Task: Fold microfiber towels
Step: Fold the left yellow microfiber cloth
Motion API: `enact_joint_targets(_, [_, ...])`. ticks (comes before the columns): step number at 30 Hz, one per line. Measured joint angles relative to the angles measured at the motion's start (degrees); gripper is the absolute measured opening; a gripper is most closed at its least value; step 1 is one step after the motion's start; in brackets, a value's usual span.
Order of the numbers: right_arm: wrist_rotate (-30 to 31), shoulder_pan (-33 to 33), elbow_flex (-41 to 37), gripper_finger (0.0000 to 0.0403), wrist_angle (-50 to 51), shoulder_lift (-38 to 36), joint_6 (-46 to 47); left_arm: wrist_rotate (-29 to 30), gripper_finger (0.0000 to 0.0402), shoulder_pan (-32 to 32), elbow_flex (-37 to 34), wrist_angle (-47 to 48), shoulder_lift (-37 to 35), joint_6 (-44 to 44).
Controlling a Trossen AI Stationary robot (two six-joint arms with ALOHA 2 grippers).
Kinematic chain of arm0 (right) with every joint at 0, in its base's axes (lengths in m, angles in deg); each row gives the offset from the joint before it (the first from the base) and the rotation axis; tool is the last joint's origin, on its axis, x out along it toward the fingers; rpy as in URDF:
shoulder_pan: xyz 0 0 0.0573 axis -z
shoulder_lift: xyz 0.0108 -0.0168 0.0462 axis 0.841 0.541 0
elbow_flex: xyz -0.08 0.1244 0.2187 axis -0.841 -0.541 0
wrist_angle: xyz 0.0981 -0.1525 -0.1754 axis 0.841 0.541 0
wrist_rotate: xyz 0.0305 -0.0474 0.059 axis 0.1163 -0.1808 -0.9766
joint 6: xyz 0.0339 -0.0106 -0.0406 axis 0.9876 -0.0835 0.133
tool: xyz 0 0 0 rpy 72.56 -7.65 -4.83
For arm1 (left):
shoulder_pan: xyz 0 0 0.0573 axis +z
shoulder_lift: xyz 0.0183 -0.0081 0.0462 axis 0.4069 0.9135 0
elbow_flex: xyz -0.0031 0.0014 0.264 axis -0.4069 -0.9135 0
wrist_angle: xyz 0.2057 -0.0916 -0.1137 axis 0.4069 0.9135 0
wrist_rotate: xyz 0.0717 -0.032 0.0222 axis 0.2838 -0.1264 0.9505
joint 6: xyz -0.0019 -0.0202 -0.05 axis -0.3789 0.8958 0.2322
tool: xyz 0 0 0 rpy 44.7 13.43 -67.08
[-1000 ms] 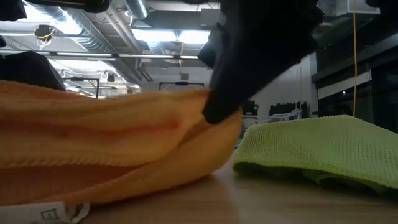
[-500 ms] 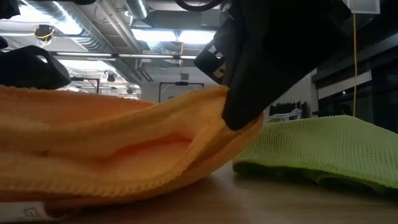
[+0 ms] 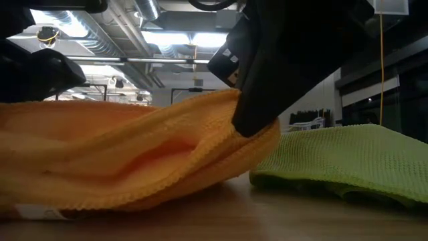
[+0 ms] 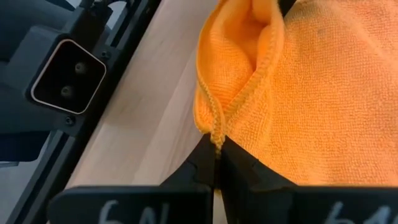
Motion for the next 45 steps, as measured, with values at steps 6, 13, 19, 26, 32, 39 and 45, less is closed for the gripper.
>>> enact_joint_targets(6, [0.01, 0.00, -0.02, 0.0015, 0.00, 0.00, -0.04, 0.76, 0.0039, 0.00, 0.00, 1.21, 0.00, 0.00])
enact_joint_targets(13, [0.02, 0.00, -0.02, 0.0035, -0.45, 0.00, -1.44, 0.68, 0.0004, 0.00, 0.00, 1.33, 0.00, -0.03])
enact_joint_targets(19, [0.42, 0.02, -0.02, 0.0071, -0.55, 0.00, -0.08, 0.74, 0.0002, 0.00, 0.00, 1.33, 0.00, -0.04])
enact_joint_targets(26, [0.45, -1.21, -0.02, 0.0185, -0.68, 0.66, -0.14, 0.76, 0.0001, 0.00, 0.00, 1.26, 0.00, -0.02])
enact_joint_targets(32, [10.67, -2.60, -0.11, 0.0245, -1.42, 4.52, -2.85, 1.35, 0.0000, -0.02, 0.00, 0.76, 0.00, -0.04])
enact_joint_targets(39, [14.19, -2.51, 0.09, 0.0238, -1.57, 5.45, -1.31, 1.74, 0.0000, -0.45, -0.05, 0.67, 0.00, -0.04])
enact_joint_targets(45, [13.61, -2.60, 0.17, 0.0169, -1.69, 6.21, -0.29, 2.29, 0.0000, -0.85, -0.09, 0.59, 0.02, -0.09])
